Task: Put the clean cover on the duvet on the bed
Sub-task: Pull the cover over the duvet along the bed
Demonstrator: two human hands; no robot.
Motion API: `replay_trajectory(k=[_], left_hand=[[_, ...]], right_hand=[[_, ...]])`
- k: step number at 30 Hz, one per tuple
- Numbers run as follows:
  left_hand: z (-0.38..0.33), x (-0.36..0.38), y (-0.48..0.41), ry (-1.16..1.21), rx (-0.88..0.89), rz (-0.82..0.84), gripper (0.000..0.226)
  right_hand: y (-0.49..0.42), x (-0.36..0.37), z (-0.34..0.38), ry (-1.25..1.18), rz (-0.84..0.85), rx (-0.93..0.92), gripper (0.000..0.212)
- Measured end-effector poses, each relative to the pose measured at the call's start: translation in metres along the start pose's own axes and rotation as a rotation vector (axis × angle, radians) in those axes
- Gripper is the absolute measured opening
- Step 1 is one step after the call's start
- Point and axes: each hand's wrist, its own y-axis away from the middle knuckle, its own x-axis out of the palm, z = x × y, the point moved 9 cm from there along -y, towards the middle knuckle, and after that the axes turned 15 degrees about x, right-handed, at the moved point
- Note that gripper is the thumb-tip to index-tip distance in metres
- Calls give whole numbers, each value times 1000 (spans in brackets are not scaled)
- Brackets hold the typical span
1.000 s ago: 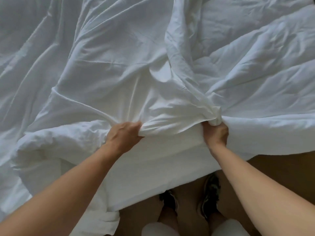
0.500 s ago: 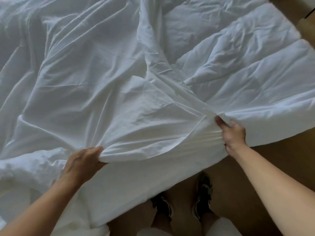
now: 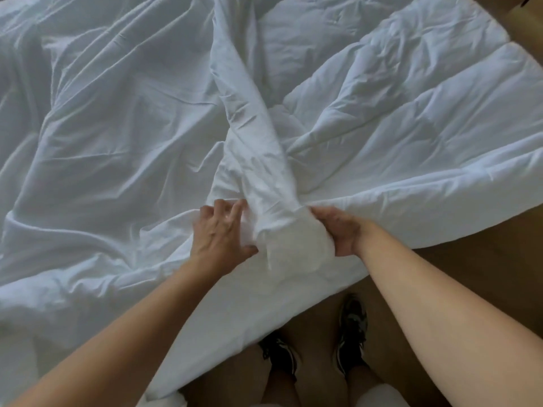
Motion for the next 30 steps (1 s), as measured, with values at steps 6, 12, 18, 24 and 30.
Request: replay_trajectory(k=[6,12,18,24,30], left_hand=[[3,34,0,-19,-99,102,78],[1,28,-14,-75,-51,123,37],[-15,13,-5,-148,70,76,11],[-41,13,18,-221,220,26,22],[-47,25,13,-100,321,45,23]], right_hand=[[-11,31,8,46,54,-51,50],[-10,37,0,-342,259,-248,59],[-9,21,-7,-470,250,-283,78],[14,-27,-20,-335,11,-230,55],[36,-58,-20,-287,-97,-241,49]])
